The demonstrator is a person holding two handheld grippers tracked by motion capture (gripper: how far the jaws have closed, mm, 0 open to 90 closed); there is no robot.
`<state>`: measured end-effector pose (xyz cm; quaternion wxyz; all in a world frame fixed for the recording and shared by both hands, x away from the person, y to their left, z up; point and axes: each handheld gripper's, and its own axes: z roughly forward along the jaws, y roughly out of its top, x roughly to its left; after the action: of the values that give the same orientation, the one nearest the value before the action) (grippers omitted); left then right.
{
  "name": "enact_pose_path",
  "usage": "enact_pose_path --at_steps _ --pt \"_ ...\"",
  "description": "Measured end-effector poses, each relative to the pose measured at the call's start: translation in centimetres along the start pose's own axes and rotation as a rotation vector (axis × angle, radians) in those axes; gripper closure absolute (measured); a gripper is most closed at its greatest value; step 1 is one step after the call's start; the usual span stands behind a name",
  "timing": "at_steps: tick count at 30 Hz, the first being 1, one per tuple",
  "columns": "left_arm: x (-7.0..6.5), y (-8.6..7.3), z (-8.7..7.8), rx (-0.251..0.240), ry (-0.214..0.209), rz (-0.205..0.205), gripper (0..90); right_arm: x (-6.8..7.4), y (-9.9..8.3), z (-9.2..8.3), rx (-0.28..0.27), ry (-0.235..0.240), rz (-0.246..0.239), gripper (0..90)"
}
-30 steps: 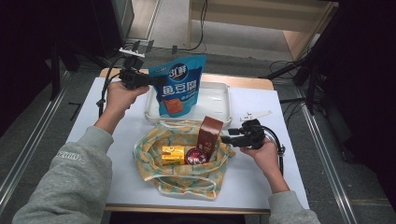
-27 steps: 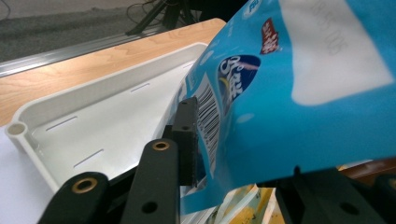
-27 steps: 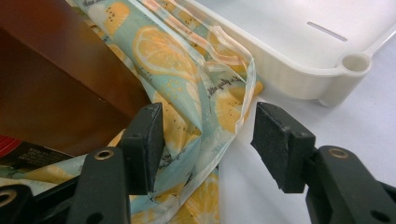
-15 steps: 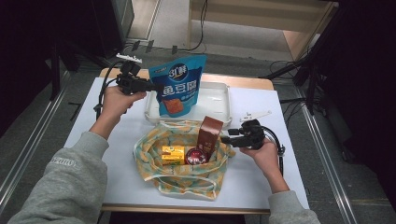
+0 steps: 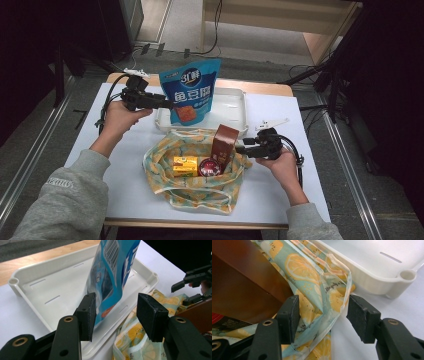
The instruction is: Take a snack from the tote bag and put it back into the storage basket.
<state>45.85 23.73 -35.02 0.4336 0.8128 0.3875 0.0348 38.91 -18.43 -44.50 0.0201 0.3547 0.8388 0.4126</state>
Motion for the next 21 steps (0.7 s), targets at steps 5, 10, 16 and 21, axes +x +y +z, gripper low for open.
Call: enact_pose_path --at_steps 5,10,16,21 --pt "0.2 -1.0 0.6 0.020 0.007 -0.016 50.3 0.0 0.1 0.2 0.008 0.002 -0.002 44.5" --pt "0.4 -1.9 1.6 0.040 0.008 -0.024 51.4 0.0 0.3 0.4 0.007 0.004 -0.004 44.5" --pt "0.4 -2.0 2.8 0.049 0.003 -0.036 57.0 0.0 0.5 0.6 0.008 0.010 -0.013 44.6" --pt "0.4 -2.0 3.4 0.060 0.031 -0.038 71.0 0.0 0.6 0.7 0.013 0.013 -0.012 44.5"
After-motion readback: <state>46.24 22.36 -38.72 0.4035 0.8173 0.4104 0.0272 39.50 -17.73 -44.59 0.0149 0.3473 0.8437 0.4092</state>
